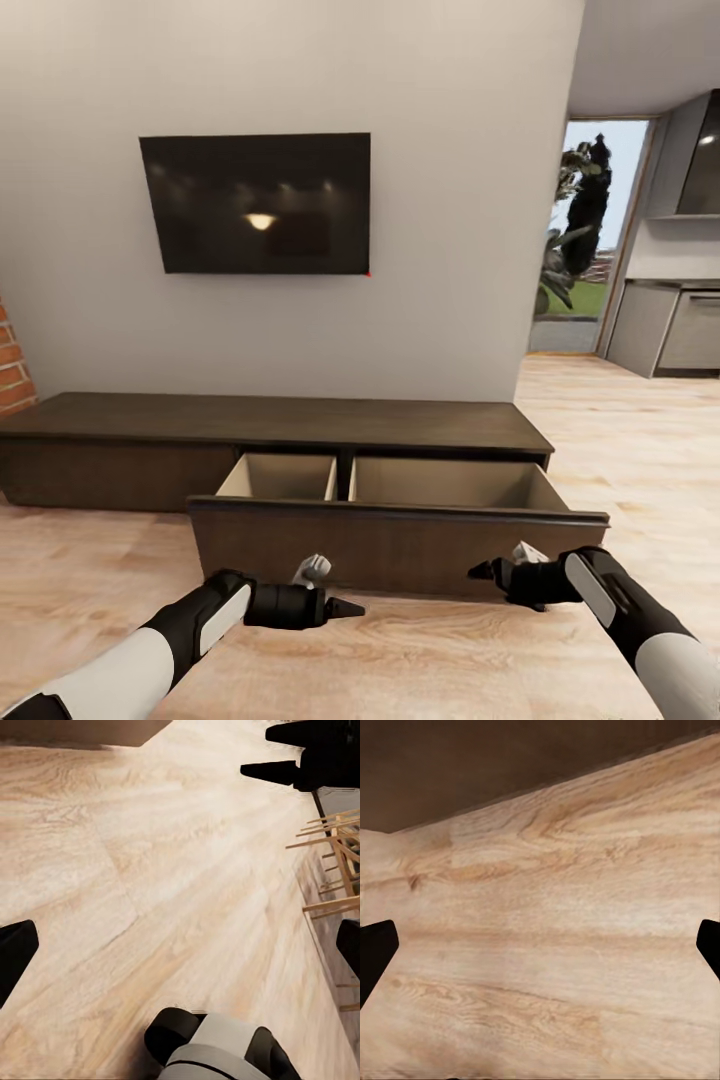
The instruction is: Place each of the two pumpkins and all three candles from the living room inside a cabinet in the living room (use any cabinet), then make sure every cabinet is closed, and position the cauldron so it is next to a table in the living room.
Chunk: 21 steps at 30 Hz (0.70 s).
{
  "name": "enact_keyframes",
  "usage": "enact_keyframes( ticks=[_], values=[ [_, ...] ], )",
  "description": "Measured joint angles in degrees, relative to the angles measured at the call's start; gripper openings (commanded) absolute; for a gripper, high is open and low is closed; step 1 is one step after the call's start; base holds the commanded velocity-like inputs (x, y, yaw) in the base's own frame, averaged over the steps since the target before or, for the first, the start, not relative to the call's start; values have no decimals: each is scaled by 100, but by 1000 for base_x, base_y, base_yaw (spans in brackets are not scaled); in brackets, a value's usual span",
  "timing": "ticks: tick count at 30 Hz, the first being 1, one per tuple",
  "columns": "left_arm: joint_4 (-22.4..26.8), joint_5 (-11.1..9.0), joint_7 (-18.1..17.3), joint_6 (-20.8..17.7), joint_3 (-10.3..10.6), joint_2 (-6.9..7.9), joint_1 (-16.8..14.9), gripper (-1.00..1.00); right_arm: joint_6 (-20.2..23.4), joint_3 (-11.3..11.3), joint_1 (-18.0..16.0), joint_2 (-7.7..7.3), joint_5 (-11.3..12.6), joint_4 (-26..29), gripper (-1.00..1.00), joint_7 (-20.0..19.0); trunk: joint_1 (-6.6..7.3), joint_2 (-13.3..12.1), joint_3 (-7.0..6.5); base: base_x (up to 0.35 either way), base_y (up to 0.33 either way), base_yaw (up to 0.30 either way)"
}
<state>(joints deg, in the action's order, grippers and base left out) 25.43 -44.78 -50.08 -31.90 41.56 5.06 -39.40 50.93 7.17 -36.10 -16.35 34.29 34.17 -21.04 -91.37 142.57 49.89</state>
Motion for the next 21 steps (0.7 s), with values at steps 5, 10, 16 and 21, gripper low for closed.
enact_keyframes(
  ticks=[5,10,16,21],
  values=[
    [-4,-1,177,-2,-1,0,0,100,-2,2,0,111,10,19,100,437,111,-201,-90,-269,0,269],
    [-4,-5,711,-73,-3,0,0,100,-4,-2,0,225,15,22,100,814,223,-401,-180,-70,0,287],
    [22,-19,1856,-124,-22,-5,0,100,-12,-8,-7,517,8,22,100,1669,355,-642,-287,-13,0,291],
    [46,-64,3440,-137,-35,-19,-1,100,-16,-21,-8,728,-84,36,100,2417,465,-842,-373,-2,0,198]
  ],
)
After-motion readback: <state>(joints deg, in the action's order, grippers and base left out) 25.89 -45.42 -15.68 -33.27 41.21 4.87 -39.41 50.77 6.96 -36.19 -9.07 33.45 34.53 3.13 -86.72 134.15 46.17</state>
